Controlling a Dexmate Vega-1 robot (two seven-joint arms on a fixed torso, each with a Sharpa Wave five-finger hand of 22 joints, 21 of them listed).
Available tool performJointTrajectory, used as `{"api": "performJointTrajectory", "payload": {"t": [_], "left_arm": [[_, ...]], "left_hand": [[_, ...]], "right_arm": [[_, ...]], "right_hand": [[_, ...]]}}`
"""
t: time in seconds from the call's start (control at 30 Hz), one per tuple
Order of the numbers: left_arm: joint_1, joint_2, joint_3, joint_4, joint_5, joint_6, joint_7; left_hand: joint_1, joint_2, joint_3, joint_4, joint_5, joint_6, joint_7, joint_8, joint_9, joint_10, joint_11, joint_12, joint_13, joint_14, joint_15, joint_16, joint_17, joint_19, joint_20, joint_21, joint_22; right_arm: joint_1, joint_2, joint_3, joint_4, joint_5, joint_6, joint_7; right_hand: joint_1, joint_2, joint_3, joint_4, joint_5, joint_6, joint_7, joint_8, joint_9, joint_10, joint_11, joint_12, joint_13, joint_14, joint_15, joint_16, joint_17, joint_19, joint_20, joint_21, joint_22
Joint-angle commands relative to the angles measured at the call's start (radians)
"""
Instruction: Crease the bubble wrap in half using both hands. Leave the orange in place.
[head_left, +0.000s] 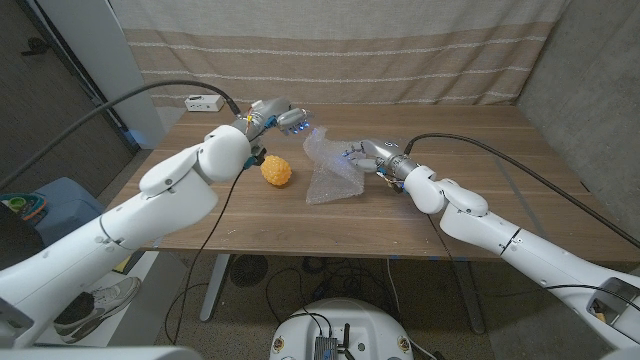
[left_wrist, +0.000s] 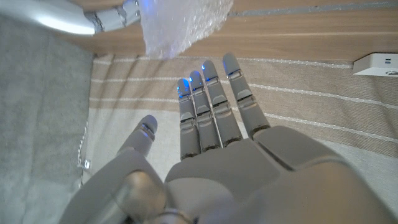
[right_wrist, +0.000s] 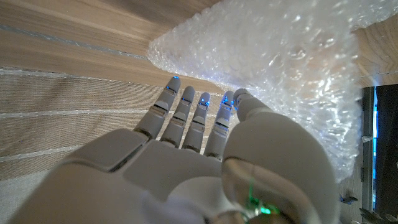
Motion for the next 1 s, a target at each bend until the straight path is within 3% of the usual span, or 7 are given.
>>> {"api": "performJointTrajectory", "payload": {"t": [0.03,0.1,0.2,0.27,0.33,0.77,1.0], "left_arm": [[0.235,-0.067,-0.204,0.112,-0.138,-0.366,0.258],[0.205,-0.054,-0.184,0.14,-0.154,-0.385,0.223],[0.156,-0.047,-0.142,0.182,-0.168,-0.389,0.184],[0.118,-0.041,-0.11,0.207,-0.178,-0.377,0.15],[0.084,-0.039,-0.08,0.232,-0.183,-0.371,0.126],[-0.115,-0.065,0.099,0.408,-0.218,-0.395,-0.028],[-0.176,-0.074,0.167,0.449,-0.21,-0.368,-0.083]], "left_hand": [[0.014,0.001,0.015,0.0,0.006,-0.074,-0.023,-0.029,0.001,-0.056,0.0,-0.031,0.006,-0.049,0.003,-0.028,0.004,-0.038,0.013,-0.015,0.002],[0.015,-0.002,0.016,-0.002,0.006,-0.084,-0.028,-0.031,0.001,-0.06,-0.005,-0.034,0.007,-0.064,0.0,-0.035,0.004,-0.051,0.017,-0.02,0.002],[0.016,-0.004,0.019,-0.004,0.006,-0.095,-0.029,-0.031,0.001,-0.074,0.002,-0.042,0.008,-0.083,0.0,-0.043,0.004,-0.065,0.021,-0.026,0.001],[0.017,-0.007,0.022,-0.006,0.006,-0.104,-0.031,-0.032,0.0,-0.086,-0.002,-0.049,0.008,-0.098,0.005,-0.049,0.003,-0.083,0.025,-0.033,0.001],[0.017,-0.007,0.023,-0.007,0.006,-0.107,-0.03,-0.032,0.0,-0.089,0.0,-0.051,0.007,-0.104,0.004,-0.05,0.003,-0.086,0.026,-0.034,0.001],[0.026,-0.01,0.032,-0.02,0.006,-0.105,-0.02,-0.027,0.0,-0.118,0.007,-0.067,0.006,-0.141,0.011,-0.059,0.0,-0.09,0.033,-0.039,-0.002],[0.029,-0.007,0.036,-0.021,0.007,-0.109,-0.02,-0.028,0.0,-0.118,0.008,-0.068,0.005,-0.144,0.011,-0.058,-0.001,-0.094,0.036,-0.041,-0.003]], "right_arm": [[-0.033,0.064,-0.033,-0.007,-0.005,-0.058,-0.037],[-0.03,0.077,-0.047,-0.009,-0.025,-0.099,-0.029],[-0.022,0.097,-0.08,-0.003,-0.095,-0.176,-0.045],[-0.02,0.106,-0.088,0.0,-0.109,-0.21,-0.044],[-0.022,0.11,-0.087,0.005,-0.104,-0.222,-0.051],[0.003,0.114,-0.093,0.058,-0.001,-0.262,0.019],[0.072,0.111,-0.168,0.098,-0.029,-0.32,0.12]], "right_hand": [[-0.12,-0.053,-0.079,0.044,0.008,-0.041,0.006,-0.018,0.002,-0.034,0.016,-0.02,0.006,-0.024,-0.058,-0.029,-0.018,-0.026,0.023,-0.015,0.001],[-0.142,-0.061,-0.093,0.051,0.011,-0.059,0.006,-0.022,0.002,-0.053,0.018,-0.027,0.006,-0.039,-0.054,-0.039,-0.022,-0.039,0.027,-0.022,0.0],[-0.094,-0.051,-0.079,0.007,0.024,-0.091,0.004,-0.024,0.002,-0.085,0.01,-0.035,0.006,-0.062,-0.058,-0.057,-0.036,-0.044,0.027,-0.027,-0.001],[-0.035,-0.037,-0.058,-0.042,0.029,-0.102,-0.001,-0.021,0.002,-0.101,0.007,-0.037,0.006,-0.069,-0.06,-0.066,-0.048,-0.046,0.027,-0.03,-0.002],[-0.021,-0.022,-0.051,-0.051,0.029,-0.108,-0.002,-0.021,0.002,-0.104,0.004,-0.036,0.006,-0.07,-0.062,-0.066,-0.048,-0.044,0.023,-0.029,-0.002],[-0.032,-0.008,-0.057,-0.046,0.02,-0.109,0.011,-0.018,0.002,-0.105,0.011,-0.033,0.006,-0.067,-0.051,-0.062,-0.045,-0.036,0.022,-0.027,-0.002],[-0.066,0.005,-0.07,-0.027,0.011,-0.104,0.021,-0.014,0.002,-0.086,0.018,-0.024,0.007,-0.039,-0.05,-0.048,-0.039,-0.026,0.023,-0.025,-0.001]]}}
